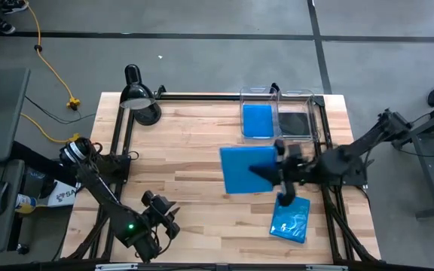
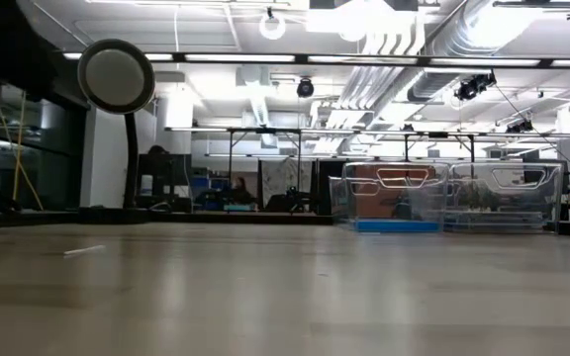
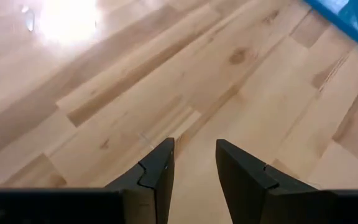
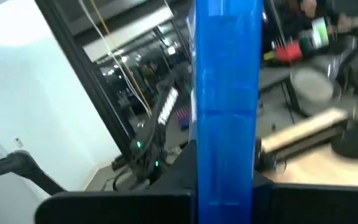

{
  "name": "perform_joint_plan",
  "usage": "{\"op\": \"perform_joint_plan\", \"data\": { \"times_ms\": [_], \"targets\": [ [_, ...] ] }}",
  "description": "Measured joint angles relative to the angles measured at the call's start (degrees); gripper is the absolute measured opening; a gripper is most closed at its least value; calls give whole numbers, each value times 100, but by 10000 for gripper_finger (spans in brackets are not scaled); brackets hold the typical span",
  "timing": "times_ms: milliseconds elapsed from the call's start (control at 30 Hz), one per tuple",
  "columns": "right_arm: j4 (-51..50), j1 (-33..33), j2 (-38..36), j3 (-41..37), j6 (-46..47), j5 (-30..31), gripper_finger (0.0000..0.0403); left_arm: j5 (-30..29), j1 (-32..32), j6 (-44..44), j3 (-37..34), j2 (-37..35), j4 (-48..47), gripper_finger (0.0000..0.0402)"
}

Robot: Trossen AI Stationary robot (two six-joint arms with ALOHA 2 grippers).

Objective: Pick & place jewel cases by type
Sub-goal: Put the left blue CD case into the left transparent bin

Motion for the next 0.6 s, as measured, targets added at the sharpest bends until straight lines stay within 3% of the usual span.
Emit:
{"op": "perform_joint_plan", "data": {
  "times_ms": [200,367,600],
  "targets": [
    [0,80,-691,0,-1040,-34,0,-407,242,35,4,-54,-36,117],
    [-83,52,-1043,0,-1649,-255,0,-716,666,552,7,-279,-27,117],
    [-1134,-340,-1581,0,-1713,-158,0,-1006,1439,1198,9,-788,4,117]
  ]
}}
